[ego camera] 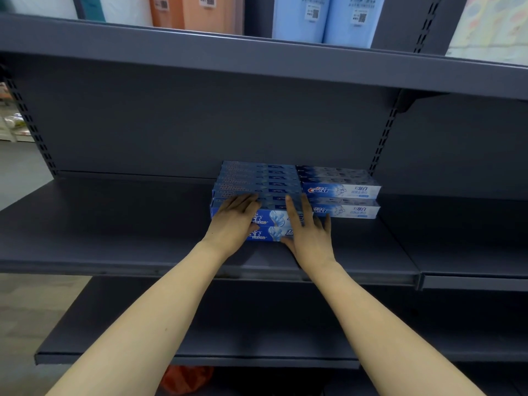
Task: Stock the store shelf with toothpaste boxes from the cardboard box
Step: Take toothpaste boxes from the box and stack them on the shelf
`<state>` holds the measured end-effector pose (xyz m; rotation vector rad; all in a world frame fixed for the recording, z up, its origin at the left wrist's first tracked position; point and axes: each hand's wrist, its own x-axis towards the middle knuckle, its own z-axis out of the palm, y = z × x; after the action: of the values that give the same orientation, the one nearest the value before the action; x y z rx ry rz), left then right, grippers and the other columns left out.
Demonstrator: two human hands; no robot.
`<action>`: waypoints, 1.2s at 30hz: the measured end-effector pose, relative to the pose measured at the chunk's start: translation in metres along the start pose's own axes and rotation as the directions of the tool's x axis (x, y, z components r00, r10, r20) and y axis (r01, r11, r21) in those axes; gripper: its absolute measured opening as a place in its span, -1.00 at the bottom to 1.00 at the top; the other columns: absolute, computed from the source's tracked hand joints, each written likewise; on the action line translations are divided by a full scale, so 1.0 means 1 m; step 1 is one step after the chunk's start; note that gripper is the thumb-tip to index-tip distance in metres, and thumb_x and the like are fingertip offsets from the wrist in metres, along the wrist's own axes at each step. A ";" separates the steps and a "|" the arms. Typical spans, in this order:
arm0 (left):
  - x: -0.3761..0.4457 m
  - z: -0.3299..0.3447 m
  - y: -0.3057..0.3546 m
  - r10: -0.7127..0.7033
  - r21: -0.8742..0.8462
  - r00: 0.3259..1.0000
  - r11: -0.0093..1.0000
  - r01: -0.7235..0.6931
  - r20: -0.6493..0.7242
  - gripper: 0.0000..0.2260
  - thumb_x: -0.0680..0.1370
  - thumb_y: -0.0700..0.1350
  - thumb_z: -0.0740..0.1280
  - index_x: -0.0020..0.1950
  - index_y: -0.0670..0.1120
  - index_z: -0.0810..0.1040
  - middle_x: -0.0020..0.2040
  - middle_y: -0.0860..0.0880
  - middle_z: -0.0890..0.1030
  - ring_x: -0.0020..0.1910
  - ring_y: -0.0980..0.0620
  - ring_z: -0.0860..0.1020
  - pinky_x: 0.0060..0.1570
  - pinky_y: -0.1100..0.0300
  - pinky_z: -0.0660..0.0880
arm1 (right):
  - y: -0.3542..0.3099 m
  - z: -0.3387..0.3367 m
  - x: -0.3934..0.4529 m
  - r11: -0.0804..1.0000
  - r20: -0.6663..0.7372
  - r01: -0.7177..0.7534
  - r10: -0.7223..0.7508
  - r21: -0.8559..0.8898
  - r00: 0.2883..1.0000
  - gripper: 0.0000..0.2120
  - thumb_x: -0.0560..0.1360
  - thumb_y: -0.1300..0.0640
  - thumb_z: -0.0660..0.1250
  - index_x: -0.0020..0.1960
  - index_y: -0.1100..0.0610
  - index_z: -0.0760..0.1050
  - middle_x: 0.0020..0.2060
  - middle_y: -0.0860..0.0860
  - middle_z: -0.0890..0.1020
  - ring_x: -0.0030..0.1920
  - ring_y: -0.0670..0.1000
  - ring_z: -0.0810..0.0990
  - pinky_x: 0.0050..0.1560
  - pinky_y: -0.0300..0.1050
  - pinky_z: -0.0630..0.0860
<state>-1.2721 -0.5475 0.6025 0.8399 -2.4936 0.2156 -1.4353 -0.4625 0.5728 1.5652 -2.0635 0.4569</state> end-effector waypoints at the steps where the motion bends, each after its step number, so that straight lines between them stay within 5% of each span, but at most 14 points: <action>1: 0.000 -0.002 0.001 -0.008 -0.004 1.000 1.000 0.008 0.002 -0.53 0.27 -0.19 0.57 0.13 -0.28 0.58 0.19 -0.23 0.58 0.19 -0.22 0.55 0.21 -0.11 0.42 | -0.001 0.001 0.000 1.000 -0.002 0.007 -0.007 0.020 1.000 0.03 0.09 -0.09 0.64 0.44 0.10 0.25 0.31 0.27 0.47 -0.14 0.28 0.67 0.01 0.32 0.51; 7: 0.001 -0.002 0.001 -0.032 -0.017 0.999 0.999 0.032 0.015 -0.53 0.51 -0.11 0.36 0.38 -0.23 0.39 0.43 -0.15 0.36 0.45 -0.09 0.28 0.44 0.07 0.12 | -0.002 0.002 0.001 0.996 0.040 0.009 -0.013 0.093 0.999 0.00 0.10 0.00 0.65 0.44 0.15 0.29 0.31 0.28 0.46 -0.09 0.32 0.65 0.06 0.28 0.50; 12: 0.001 -0.001 0.000 -0.045 -0.014 0.998 0.999 0.046 0.032 -0.52 0.55 -0.07 0.31 0.43 -0.19 0.32 0.48 -0.10 0.28 0.48 -0.05 0.21 0.46 0.12 0.04 | -0.001 -0.001 0.000 0.993 0.092 0.007 -0.018 0.115 0.996 -0.13 0.32 0.01 0.53 0.50 0.12 0.18 0.43 0.25 0.29 0.12 0.35 0.56 0.26 0.29 0.36; 16: -0.001 -0.001 0.000 -0.037 -0.011 0.999 0.999 0.037 0.036 -0.53 0.37 -0.17 0.51 0.22 -0.29 0.53 0.27 -0.23 0.52 0.28 -0.20 0.48 0.32 -0.07 0.31 | 0.002 -0.004 0.000 0.997 0.102 -0.015 0.007 0.081 0.995 -0.12 0.27 -0.07 0.55 0.48 0.05 0.25 0.40 0.23 0.35 0.03 0.29 0.62 0.12 0.30 0.46; 18: 0.000 -0.002 0.001 -0.038 -0.022 0.999 0.999 0.039 0.037 -0.53 0.32 -0.15 0.54 0.17 -0.30 0.56 0.22 -0.24 0.56 0.23 -0.21 0.53 0.28 -0.08 0.34 | 0.002 -0.007 0.000 0.994 0.138 -0.018 0.003 0.106 0.990 -0.16 0.38 -0.06 0.46 0.53 0.01 0.11 0.48 0.21 0.19 0.01 0.27 0.61 0.13 0.20 0.48; 24: 0.001 -0.004 0.004 -0.052 -0.030 0.997 0.998 0.054 0.059 -0.46 0.50 -0.01 0.37 0.41 -0.19 0.34 0.47 -0.10 0.30 0.48 -0.03 0.21 0.47 0.14 -0.03 | -0.001 -0.013 0.002 0.992 0.284 -0.025 -0.011 0.121 0.959 -0.21 0.55 -0.07 0.25 0.54 -0.04 -0.23 0.53 0.15 -0.15 0.10 0.19 0.56 0.04 -0.02 0.51; 36: 0.000 -0.007 0.005 -0.065 -0.005 0.994 0.998 0.066 0.090 -0.48 0.55 -0.08 0.31 0.47 -0.15 0.24 0.51 -0.08 0.21 0.50 -0.02 0.14 0.47 0.16 -0.07 | -0.003 -0.023 0.002 0.993 0.336 -0.055 0.018 0.103 0.942 -0.23 0.56 0.01 0.26 0.54 -0.06 -0.21 0.53 0.12 -0.11 0.11 0.20 0.55 -0.02 -0.04 0.53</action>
<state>-1.2716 -0.5415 0.6088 0.9458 -2.5436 0.1489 -1.4283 -0.4519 0.5926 1.7743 -2.3594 0.3411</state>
